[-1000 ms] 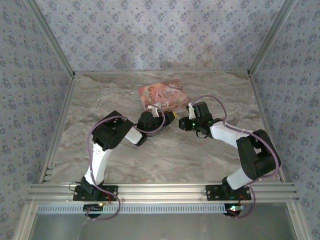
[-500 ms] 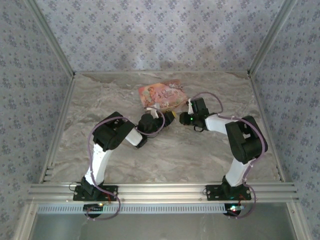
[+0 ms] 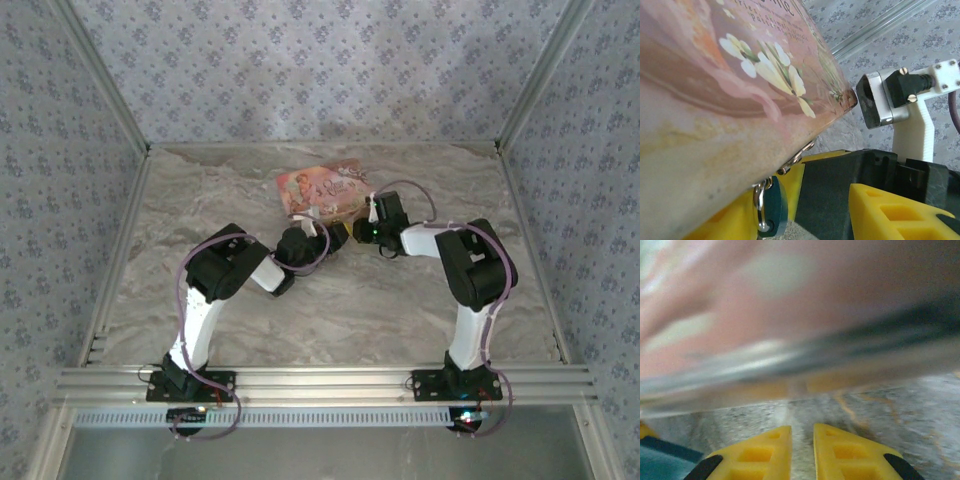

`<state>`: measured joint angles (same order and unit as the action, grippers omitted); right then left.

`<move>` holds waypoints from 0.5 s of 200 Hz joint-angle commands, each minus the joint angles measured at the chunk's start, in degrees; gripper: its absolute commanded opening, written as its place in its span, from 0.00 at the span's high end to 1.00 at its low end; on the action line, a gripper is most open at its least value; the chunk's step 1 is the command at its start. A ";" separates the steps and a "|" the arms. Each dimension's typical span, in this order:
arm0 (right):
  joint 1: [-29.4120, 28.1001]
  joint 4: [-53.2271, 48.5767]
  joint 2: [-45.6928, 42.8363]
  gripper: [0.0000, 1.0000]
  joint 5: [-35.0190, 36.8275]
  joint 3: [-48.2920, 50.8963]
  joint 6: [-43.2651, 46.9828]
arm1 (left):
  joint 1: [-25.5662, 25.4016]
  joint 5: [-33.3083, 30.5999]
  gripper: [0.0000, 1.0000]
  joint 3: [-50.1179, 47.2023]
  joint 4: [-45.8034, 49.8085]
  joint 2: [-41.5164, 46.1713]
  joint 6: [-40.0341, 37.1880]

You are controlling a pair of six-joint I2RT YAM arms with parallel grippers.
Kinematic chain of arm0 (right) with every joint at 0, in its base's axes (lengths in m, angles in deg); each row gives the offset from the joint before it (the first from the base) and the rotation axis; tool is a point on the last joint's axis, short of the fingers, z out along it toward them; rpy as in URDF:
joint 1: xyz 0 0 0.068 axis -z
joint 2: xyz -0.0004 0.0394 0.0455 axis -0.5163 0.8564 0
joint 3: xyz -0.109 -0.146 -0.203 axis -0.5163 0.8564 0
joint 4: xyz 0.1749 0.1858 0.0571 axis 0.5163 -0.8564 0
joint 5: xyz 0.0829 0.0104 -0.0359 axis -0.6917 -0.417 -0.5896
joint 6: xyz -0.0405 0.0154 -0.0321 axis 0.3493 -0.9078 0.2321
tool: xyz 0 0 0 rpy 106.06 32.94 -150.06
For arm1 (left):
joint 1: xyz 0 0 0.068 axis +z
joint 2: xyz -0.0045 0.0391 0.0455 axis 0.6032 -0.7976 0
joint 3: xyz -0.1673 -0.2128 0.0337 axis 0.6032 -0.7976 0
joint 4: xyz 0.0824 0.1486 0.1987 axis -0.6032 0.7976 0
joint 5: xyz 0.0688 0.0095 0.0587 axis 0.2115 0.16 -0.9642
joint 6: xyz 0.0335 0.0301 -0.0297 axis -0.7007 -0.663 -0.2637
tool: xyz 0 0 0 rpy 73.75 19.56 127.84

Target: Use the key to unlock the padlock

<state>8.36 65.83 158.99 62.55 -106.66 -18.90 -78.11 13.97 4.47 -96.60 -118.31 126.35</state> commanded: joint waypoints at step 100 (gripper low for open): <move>-2.83 8.09 -2.07 0.80 -8.34 6.26 1.38 | 1.74 -0.96 0.80 -1.52 4.34 -2.59 6.62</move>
<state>6.77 73.28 157.97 56.94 -101.06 -18.28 -77.13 12.53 4.05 -96.64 -118.25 125.28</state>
